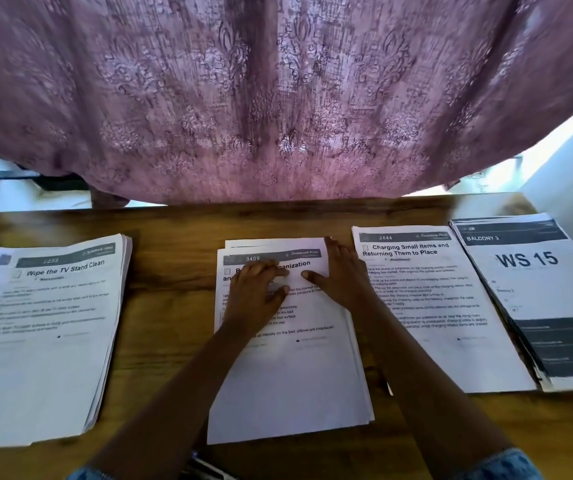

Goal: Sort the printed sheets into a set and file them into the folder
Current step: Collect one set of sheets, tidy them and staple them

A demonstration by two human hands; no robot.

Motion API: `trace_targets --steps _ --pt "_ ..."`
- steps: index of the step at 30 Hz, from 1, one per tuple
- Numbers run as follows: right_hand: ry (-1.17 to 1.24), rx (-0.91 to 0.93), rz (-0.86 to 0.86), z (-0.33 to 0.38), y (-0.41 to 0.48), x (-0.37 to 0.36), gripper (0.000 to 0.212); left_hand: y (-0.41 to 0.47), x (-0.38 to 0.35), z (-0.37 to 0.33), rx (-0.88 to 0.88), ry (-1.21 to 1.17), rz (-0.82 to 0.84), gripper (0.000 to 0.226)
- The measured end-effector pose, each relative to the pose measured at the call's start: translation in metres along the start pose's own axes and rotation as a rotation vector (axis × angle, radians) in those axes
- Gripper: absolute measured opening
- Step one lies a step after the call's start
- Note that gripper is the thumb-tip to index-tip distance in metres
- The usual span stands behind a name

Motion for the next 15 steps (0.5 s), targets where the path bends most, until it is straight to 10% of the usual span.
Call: trace_targets --steps 11,15 --pt "0.878 -0.257 -0.083 -0.022 -0.03 -0.014 0.063 -0.014 0.023 0.008 0.113 -0.386 -0.109 0.027" --pt "0.867 -0.216 -0.072 -0.021 -0.048 -0.003 0.05 -0.026 0.069 0.031 0.207 -0.389 -0.411 0.038"
Point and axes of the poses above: each hand's wrist, its own y-axis towards the middle knuckle, its own x-axis out of the back of the hand, z = x × y, the point moved 10 cm from there along y, towards the middle knuckle, and after that the axes turned 15 degrees about y, right-handed, at the moved point
